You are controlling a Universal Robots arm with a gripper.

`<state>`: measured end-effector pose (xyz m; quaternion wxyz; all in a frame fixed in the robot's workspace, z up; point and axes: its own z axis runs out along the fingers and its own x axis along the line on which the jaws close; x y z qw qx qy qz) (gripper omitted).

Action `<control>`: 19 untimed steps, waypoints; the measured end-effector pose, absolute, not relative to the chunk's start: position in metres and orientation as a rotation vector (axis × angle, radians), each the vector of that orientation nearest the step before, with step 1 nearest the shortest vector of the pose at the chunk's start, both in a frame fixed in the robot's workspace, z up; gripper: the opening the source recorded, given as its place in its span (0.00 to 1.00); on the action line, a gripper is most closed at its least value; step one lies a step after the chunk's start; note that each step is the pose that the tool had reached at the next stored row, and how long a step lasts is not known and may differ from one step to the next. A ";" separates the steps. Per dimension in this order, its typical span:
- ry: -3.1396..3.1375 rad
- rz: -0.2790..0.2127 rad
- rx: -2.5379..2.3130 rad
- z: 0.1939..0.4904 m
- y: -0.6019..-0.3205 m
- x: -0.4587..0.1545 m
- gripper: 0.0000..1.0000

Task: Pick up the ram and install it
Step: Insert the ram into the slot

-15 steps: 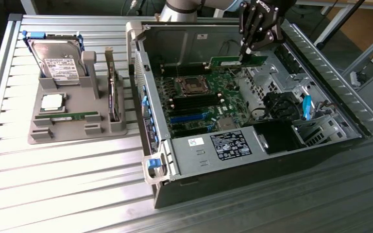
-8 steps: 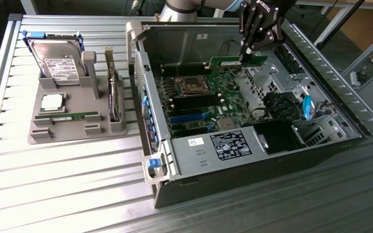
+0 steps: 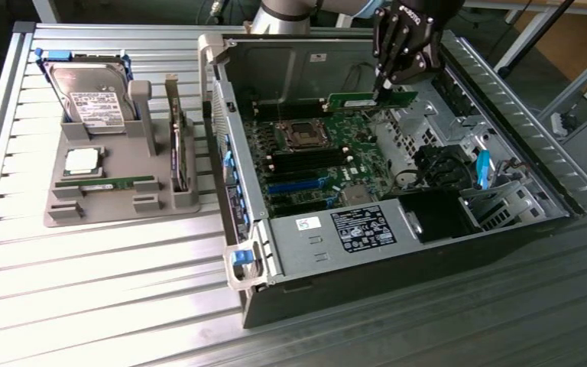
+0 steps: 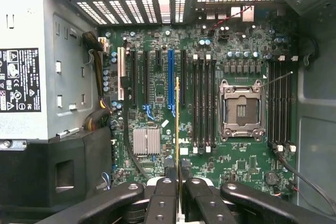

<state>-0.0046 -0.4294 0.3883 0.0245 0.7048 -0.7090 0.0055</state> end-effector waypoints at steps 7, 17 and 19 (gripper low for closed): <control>-2.192 0.019 2.179 0.385 -0.429 -0.005 0.12; -2.192 0.019 2.179 0.382 -0.429 -0.005 0.12; -2.192 0.019 2.179 0.381 -0.429 -0.005 0.12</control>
